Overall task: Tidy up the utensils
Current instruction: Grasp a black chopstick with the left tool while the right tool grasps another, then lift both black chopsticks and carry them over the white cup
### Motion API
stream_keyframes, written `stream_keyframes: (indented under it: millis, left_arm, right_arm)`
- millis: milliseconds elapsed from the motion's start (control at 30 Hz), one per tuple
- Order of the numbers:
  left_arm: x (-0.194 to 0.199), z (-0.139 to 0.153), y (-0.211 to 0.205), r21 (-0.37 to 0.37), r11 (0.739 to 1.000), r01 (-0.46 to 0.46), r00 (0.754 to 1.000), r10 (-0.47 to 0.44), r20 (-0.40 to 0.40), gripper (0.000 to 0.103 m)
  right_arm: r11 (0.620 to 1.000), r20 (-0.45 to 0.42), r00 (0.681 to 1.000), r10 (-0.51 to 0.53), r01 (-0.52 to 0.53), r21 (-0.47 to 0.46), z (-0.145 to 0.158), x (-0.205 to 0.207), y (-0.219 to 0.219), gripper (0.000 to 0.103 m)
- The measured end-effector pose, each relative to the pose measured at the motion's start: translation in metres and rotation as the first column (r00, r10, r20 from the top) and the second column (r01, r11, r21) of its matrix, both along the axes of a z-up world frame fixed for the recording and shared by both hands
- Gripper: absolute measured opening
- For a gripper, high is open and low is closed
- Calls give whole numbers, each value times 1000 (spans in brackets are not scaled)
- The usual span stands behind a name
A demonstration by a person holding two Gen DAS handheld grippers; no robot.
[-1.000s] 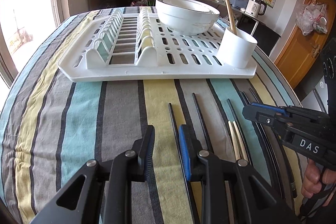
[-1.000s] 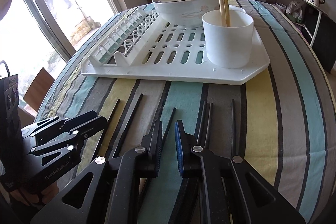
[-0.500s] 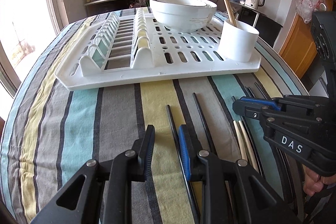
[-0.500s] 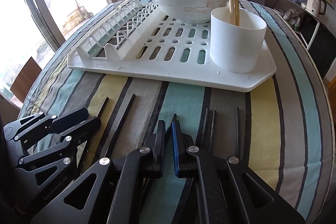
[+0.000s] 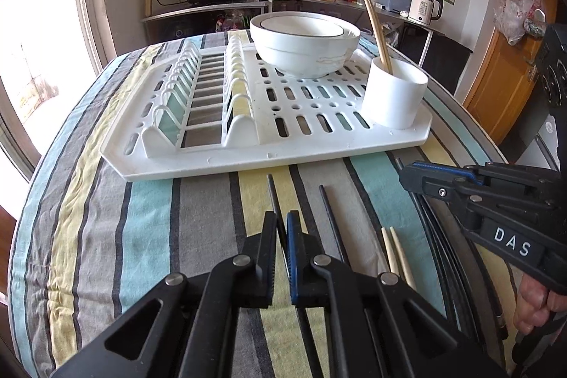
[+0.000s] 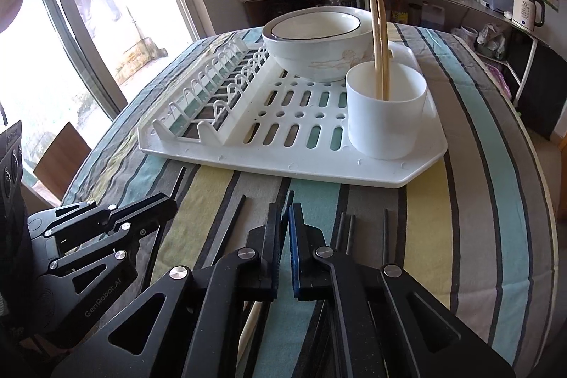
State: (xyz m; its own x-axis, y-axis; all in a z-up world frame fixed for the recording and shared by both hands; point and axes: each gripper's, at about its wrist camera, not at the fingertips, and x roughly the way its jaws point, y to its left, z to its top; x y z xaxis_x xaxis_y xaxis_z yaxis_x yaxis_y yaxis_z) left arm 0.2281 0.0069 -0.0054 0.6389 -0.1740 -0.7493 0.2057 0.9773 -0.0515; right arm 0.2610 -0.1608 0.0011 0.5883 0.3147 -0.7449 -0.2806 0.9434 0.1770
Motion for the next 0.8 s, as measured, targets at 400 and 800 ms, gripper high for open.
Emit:
stream_keyframes:
  millis: [400,800]
  left_arm:
    - [-28,88,17,-75,997,3,978,12,208,5]
    - [-78,124,32,-137,991,5,949,38,312,5]
  right_arm:
    - [996,252,967,-26,3,94,91,-42,-21,3]
    - [993,369,929,-17,-29,118,114,-96,-30,3]
